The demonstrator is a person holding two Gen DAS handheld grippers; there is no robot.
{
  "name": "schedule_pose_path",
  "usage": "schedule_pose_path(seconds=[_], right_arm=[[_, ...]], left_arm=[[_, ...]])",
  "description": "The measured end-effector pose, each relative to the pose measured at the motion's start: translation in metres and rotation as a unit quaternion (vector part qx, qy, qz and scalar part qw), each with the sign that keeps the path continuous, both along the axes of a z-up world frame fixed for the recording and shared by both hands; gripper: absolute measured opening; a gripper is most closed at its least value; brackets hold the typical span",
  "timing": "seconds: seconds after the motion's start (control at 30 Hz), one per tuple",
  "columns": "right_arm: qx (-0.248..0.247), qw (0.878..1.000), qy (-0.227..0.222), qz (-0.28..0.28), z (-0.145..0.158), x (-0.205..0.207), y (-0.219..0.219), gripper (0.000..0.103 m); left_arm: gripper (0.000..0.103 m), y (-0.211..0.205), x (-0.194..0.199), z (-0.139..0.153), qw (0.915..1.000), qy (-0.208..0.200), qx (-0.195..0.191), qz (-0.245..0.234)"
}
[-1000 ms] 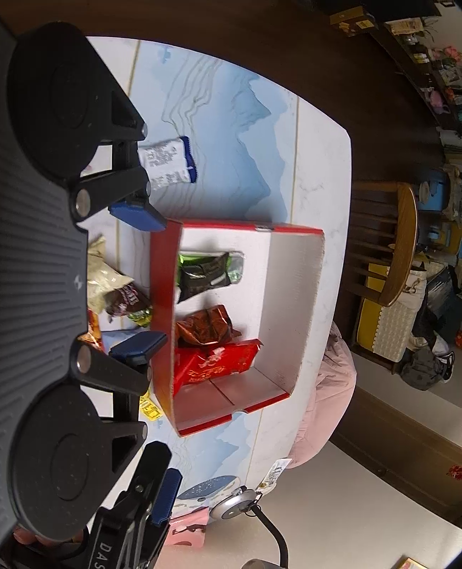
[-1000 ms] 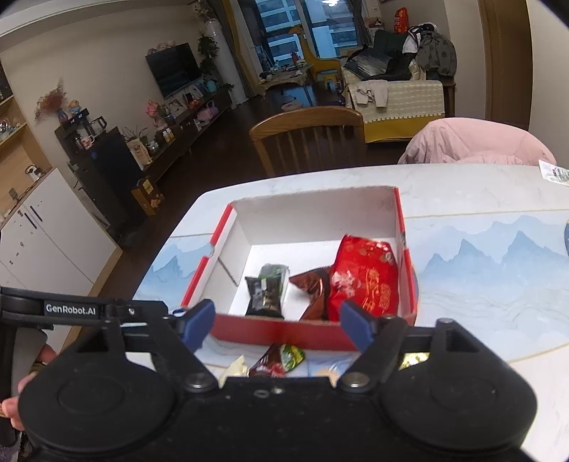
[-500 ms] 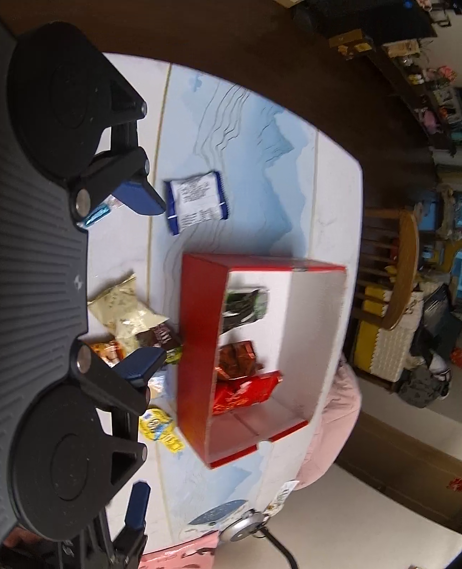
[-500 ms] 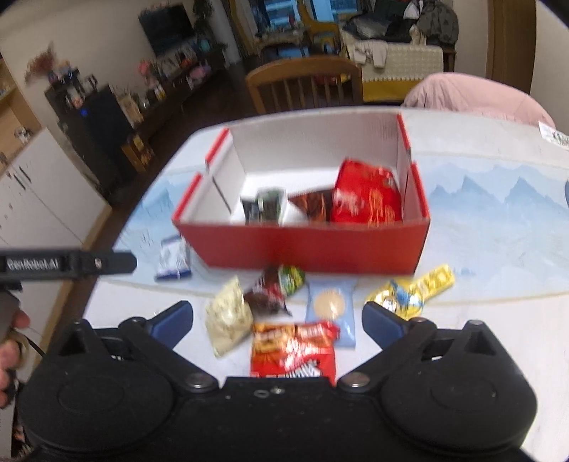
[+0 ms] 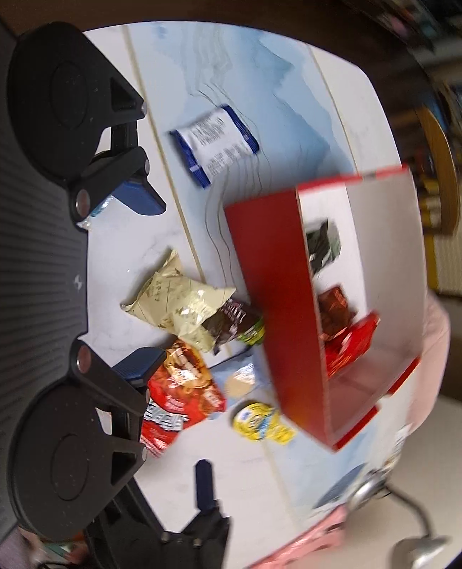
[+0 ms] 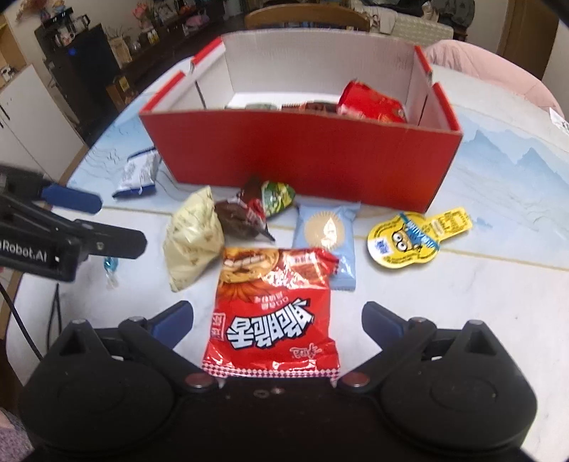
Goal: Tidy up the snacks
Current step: 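Grasp the cream crinkled bag with left tool while right tool grasps the red printed chip bag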
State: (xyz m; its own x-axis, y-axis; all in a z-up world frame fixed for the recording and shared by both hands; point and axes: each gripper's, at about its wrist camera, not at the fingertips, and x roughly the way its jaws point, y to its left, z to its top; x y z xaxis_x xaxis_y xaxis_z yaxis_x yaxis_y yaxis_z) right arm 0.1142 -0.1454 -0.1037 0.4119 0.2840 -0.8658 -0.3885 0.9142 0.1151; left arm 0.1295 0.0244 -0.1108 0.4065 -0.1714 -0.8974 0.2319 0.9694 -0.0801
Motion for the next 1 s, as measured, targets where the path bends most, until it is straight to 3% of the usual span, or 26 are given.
schedule_pose_path(seconds=[0.23, 0.43, 0.73, 0.8, 1.0], right_arm=[[-0.037, 0.999, 0.002, 0.036, -0.018, 0.001, 0.017, 0.101], [-0.046, 0.998, 0.017, 0.033, -0.031, 0.01, 0.02, 0.1], [-0.063, 0.997, 0.028, 0.045, -0.044, 0.012, 0.03, 0.096], [-0.067, 0.996, 0.029, 0.047, -0.048, 0.012, 0.033, 0.095], [-0.063, 0.996, 0.03, 0.048, -0.049, 0.013, 0.031, 0.093]], left_arm=[[0.081, -0.017, 0.02, -0.023, 0.9964, 0.02, 0.037, -0.073], [0.081, -0.023, 0.039, -0.044, 0.9942, 0.054, 0.042, -0.083], [0.08, -0.036, 0.049, -0.057, 0.9923, 0.066, 0.043, -0.096], [0.072, -0.035, 0.05, -0.057, 0.9929, 0.066, 0.039, -0.091], [0.06, -0.03, 0.053, -0.057, 0.995, 0.068, 0.027, -0.069]])
